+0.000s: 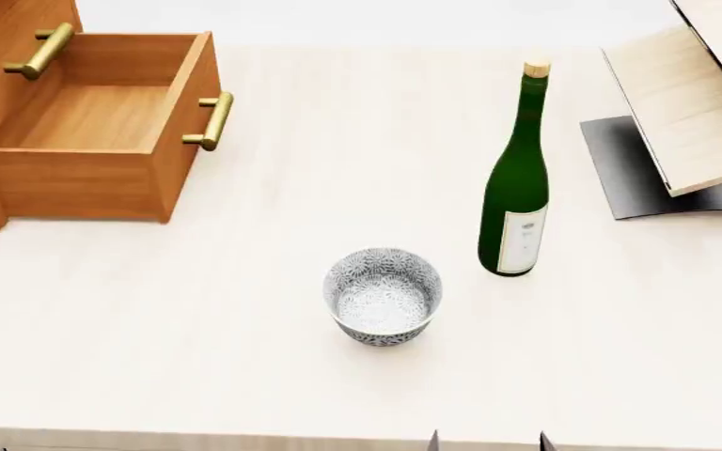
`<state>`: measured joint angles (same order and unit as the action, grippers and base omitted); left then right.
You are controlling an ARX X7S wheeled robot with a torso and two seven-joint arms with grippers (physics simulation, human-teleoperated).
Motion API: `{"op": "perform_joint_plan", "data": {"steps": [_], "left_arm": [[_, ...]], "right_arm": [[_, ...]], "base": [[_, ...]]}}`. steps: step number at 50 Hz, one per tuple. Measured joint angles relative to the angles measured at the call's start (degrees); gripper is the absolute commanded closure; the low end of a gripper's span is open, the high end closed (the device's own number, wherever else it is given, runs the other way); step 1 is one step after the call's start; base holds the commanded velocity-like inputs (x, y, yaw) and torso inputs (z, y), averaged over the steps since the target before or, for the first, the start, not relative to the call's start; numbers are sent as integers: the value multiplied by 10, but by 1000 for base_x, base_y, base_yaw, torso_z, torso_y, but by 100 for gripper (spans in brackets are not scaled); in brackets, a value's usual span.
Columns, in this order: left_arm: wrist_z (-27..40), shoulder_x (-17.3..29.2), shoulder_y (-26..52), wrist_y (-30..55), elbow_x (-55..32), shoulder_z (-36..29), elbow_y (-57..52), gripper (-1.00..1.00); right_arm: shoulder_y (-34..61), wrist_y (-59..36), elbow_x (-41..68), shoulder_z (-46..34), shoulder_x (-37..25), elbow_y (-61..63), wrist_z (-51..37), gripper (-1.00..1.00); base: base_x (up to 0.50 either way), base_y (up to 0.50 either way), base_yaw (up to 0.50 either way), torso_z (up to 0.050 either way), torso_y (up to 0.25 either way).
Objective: Put the bowl in the bottom drawer of the cabinet and close it.
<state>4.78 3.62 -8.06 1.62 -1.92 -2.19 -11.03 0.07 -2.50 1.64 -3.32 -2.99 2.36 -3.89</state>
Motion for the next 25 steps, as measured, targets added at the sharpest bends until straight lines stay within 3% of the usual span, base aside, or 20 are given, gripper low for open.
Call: {"op": "perform_joint_plan", "data": {"steps": [8, 25], "left_arm": [[12, 10, -57, -23, -10, 3, -35, -100], [30, 25, -99, -45, -17, -6, -51, -100]], "right_arm": [[15, -81, 4, -3, -14, 84, -14, -100], [124, -380, 32, 3, -40, 358, -26, -100]], "base": [[0, 0, 0, 0, 0], [0, 0, 0, 0, 0]]}}
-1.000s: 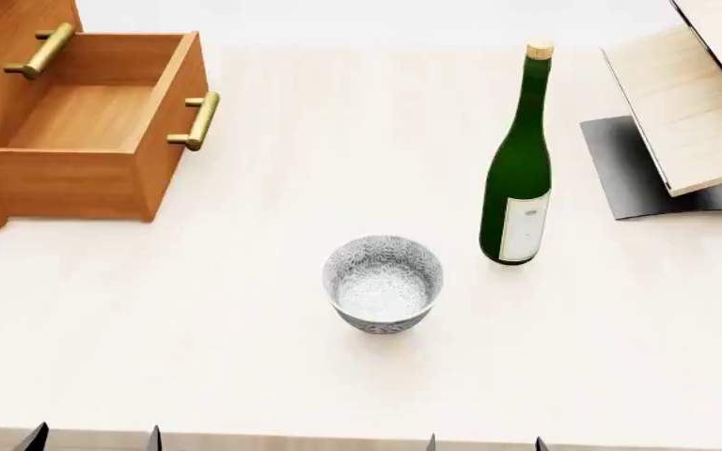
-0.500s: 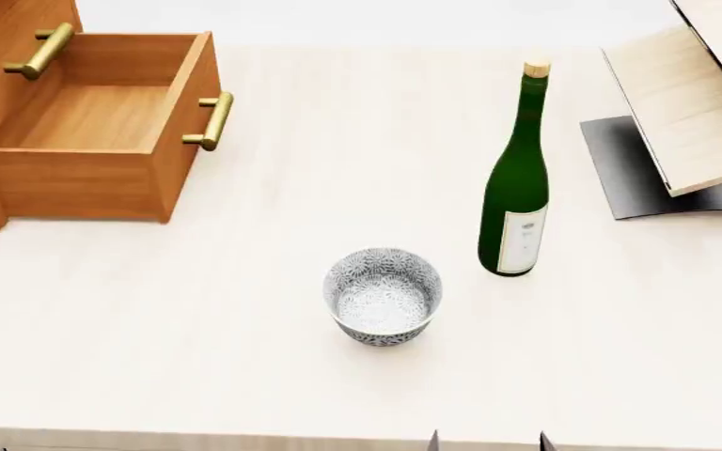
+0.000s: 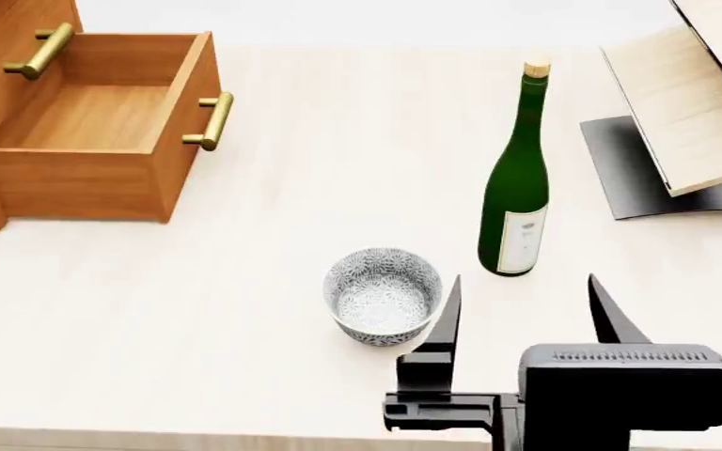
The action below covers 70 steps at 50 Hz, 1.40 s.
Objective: Put the bowl in the bottom drawer of the cabinet and close it.
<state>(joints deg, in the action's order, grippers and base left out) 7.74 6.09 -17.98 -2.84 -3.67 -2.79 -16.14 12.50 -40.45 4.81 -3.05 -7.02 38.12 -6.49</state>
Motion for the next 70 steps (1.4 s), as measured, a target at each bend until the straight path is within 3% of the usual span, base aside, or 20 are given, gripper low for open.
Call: {"op": "perform_joint_plan", "data": {"steps": [10, 21, 70], "left_arm": [[6, 8, -4, -7, -3, -8, 0, -100], [13, 14, -5, -10, -5, -17, 0, -100], [37, 38, 1, -20, -14, -40, 9, -100]], "right_arm": [[67, -103, 17, 8, -8, 73, -3, -100], [112, -157, 21, 6, -17, 103, -9, -100], [119, -165, 52, 5, -20, 117, -26, -100]], "base": [[0, 0, 0, 0, 0], [0, 136, 0, 0, 0], [0, 500, 0, 0, 0]]}}
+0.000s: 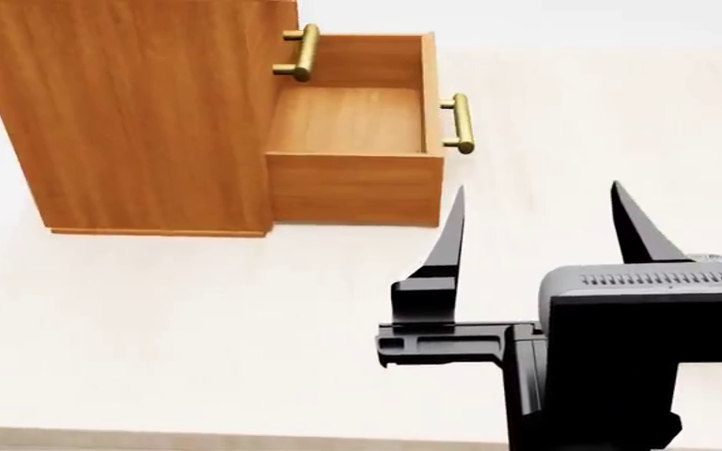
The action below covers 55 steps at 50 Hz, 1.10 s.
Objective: Put the bowl in the bottom drawer of the cabinet and close it.
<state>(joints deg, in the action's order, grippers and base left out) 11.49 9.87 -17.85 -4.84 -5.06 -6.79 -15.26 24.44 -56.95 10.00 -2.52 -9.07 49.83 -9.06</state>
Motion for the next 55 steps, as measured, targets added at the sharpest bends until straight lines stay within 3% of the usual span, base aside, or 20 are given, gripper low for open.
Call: {"op": "perform_joint_plan", "data": {"steps": [11, 27, 55], "left_arm": [[5, 4, 1, -1, -2, -4, 1, -100], [11, 10, 1, -4, -4, -9, 2, -100], [21, 18, 5, -4, -8, -19, 3, -100]], "right_arm": [[-4, 7, 2, -5, -4, -3, -4, -100], [-10, 16, 7, -12, -10, -7, -8, -100], [-10, 28, 17, -16, -21, -12, -13, -100]], "base": [[0, 484, 0, 0, 0], [10, 5, 0, 0, 0], [498, 0, 0, 0, 0]]}}
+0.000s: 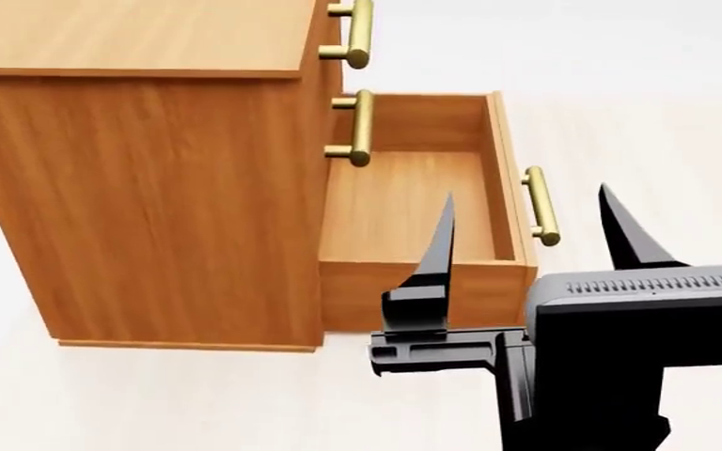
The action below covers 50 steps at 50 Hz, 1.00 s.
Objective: Put the bowl in the bottom drawer of the cabinet and close it.
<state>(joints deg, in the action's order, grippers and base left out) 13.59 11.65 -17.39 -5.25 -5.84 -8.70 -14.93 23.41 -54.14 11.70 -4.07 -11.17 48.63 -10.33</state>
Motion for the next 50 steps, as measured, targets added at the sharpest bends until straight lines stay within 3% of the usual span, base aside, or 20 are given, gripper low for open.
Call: {"op": "perform_joint_plan", "data": {"steps": [38, 50], "left_arm": [[20, 18, 2, -6, -13, -17, 2, -100], [25, 23, 2, -7, -16, -22, 1, -100]], "right_arm": [[-2, 6, 14, 1, -9, -1, -9, -100], [-8, 12, 17, 5, -10, -29, -11, -100]], "base": [[497, 0, 0, 0, 0], [0, 0, 0, 0, 0]]}}
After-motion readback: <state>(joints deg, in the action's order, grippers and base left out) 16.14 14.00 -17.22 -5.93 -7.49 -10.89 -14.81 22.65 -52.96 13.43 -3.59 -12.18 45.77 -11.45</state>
